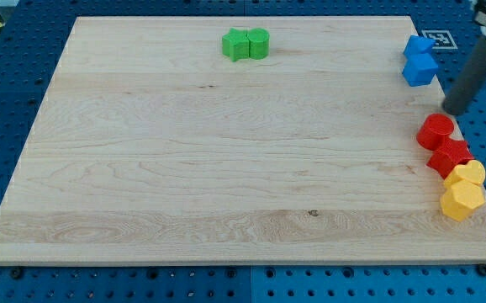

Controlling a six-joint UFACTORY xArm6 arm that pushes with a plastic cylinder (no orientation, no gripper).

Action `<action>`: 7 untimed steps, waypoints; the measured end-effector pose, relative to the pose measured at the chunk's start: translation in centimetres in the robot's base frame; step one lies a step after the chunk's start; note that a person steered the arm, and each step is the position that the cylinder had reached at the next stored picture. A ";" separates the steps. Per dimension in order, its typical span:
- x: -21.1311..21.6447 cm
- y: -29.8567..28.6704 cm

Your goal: Slide the yellow hexagon to the left of the yellow heart

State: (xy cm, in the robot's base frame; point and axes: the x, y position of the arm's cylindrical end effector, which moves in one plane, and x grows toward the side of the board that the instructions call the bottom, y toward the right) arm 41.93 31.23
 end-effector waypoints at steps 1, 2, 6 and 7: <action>3.0 2.5; 7.0 3.2; 17.3 -2.5; 15.8 -5.6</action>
State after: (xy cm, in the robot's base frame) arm 57.76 25.63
